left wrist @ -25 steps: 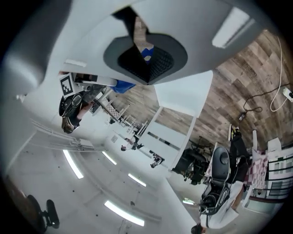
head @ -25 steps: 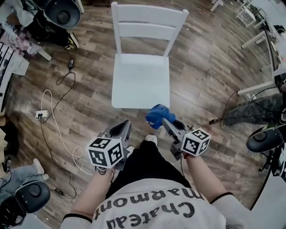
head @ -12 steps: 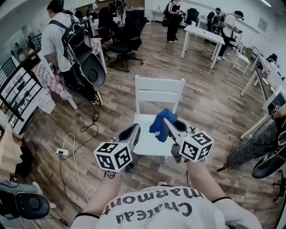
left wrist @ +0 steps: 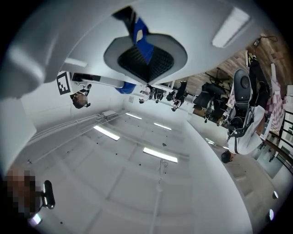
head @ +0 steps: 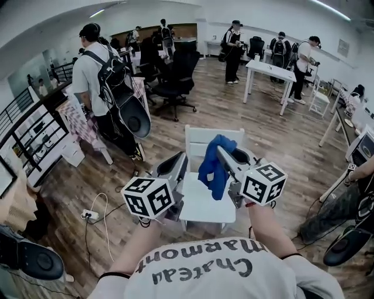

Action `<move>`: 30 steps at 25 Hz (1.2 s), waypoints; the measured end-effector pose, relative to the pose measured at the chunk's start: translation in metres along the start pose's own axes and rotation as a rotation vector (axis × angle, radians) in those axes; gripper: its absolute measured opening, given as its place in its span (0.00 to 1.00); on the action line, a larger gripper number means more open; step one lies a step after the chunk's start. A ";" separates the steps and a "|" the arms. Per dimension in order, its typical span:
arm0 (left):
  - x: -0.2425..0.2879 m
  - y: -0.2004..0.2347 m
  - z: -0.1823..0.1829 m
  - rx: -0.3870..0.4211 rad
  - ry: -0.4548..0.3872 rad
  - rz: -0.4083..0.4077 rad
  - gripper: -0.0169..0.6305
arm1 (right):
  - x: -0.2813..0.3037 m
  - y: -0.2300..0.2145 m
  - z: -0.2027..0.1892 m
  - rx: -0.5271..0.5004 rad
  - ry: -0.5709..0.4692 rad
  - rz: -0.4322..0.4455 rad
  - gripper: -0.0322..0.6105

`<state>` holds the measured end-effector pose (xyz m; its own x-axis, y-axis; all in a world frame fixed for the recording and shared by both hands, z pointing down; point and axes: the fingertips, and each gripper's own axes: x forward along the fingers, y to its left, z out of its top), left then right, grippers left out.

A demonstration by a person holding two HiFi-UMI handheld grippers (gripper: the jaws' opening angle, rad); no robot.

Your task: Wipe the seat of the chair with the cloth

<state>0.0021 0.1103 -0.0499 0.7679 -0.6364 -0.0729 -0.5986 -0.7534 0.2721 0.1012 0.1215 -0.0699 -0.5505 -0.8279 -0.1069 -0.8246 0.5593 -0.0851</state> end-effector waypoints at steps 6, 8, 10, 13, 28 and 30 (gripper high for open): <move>-0.007 -0.012 0.029 0.102 -0.057 -0.002 0.04 | 0.001 0.005 0.017 -0.087 0.013 -0.039 0.14; -0.009 -0.013 0.033 0.108 -0.064 -0.009 0.04 | -0.001 0.004 0.019 -0.071 0.012 -0.050 0.14; -0.011 -0.011 0.033 0.106 -0.073 -0.006 0.04 | -0.002 0.003 0.017 -0.063 0.015 -0.055 0.13; -0.009 0.002 0.038 0.093 -0.089 0.017 0.04 | 0.006 0.002 0.015 -0.075 0.037 -0.061 0.13; -0.006 0.005 0.014 0.064 -0.066 0.038 0.04 | -0.007 0.001 0.000 -0.099 0.069 -0.085 0.13; -0.003 0.006 0.015 0.066 -0.066 0.037 0.04 | -0.006 -0.002 -0.001 -0.104 0.071 -0.091 0.13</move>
<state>-0.0074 0.1056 -0.0623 0.7300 -0.6715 -0.1275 -0.6414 -0.7374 0.2116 0.1057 0.1252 -0.0685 -0.4777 -0.8779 -0.0330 -0.8785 0.4776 0.0118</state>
